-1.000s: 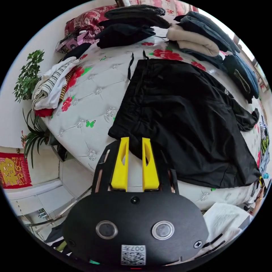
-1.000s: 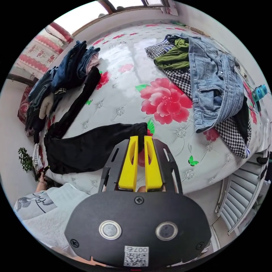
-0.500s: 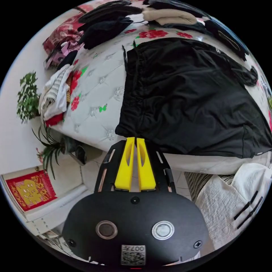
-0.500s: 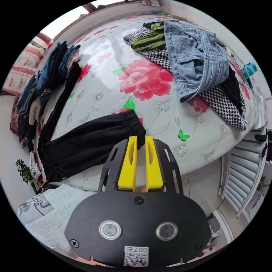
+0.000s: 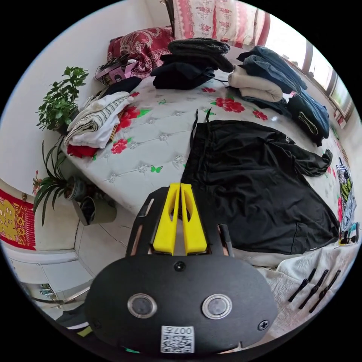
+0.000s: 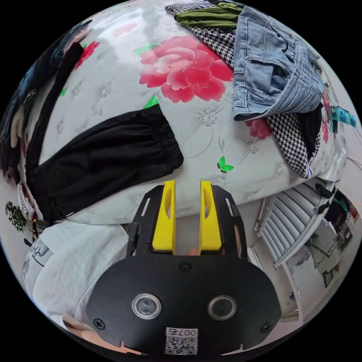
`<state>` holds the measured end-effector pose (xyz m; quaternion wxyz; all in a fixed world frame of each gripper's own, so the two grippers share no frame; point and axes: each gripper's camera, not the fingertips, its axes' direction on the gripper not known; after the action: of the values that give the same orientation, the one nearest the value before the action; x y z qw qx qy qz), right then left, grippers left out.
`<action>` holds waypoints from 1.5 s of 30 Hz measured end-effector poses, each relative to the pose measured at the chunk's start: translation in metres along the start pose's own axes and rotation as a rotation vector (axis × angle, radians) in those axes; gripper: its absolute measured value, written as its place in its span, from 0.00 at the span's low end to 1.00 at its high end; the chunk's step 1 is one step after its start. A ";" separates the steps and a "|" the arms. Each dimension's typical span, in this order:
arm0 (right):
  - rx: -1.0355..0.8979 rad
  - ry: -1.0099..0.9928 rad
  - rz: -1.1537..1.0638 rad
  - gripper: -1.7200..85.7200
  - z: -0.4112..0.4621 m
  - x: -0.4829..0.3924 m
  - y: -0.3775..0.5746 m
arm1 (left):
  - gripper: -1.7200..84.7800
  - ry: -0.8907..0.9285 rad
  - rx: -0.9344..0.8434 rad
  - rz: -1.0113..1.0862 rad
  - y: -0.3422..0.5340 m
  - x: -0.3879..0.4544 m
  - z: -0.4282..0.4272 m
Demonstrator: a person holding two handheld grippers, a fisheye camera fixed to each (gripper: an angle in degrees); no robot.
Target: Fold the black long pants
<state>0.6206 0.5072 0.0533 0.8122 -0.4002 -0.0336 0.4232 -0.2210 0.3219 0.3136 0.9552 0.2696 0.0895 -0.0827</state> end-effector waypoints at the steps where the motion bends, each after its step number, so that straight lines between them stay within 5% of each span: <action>1: 0.015 0.062 0.025 0.11 -0.004 0.002 0.001 | 0.01 0.007 -0.002 0.029 -0.012 0.009 0.005; 10: 0.575 -0.418 -0.114 0.11 -0.100 -0.086 -0.065 | 0.08 0.126 0.043 0.295 -0.156 0.105 0.059; 18: 0.559 -0.464 -0.154 0.13 -0.111 -0.183 -0.184 | 0.07 0.051 -0.202 0.570 -0.236 0.198 0.142; 23: 0.509 -0.428 -0.144 0.12 -0.091 -0.217 -0.226 | 0.01 -0.103 -0.077 0.794 -0.211 0.232 0.139; 27: 0.599 -0.490 -0.139 0.10 -0.094 -0.214 -0.207 | 0.01 -0.159 -0.096 0.660 -0.212 0.223 0.138; 31: 0.872 -0.601 -0.110 0.10 -0.123 -0.173 -0.115 | 0.01 -0.162 0.069 0.445 -0.210 0.184 0.083; 38: 1.282 -0.422 -0.025 0.10 -0.176 -0.153 0.067 | 0.01 -0.129 0.317 0.335 -0.181 0.165 -0.007; 45: 1.249 -0.260 0.060 0.11 -0.201 -0.158 0.034 | 0.01 0.038 0.253 0.364 -0.231 0.197 0.045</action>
<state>0.5762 0.2807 -0.0615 0.8695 0.2024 0.1322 0.4308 -0.0717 0.0821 0.1929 0.9112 0.4003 0.0465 0.0859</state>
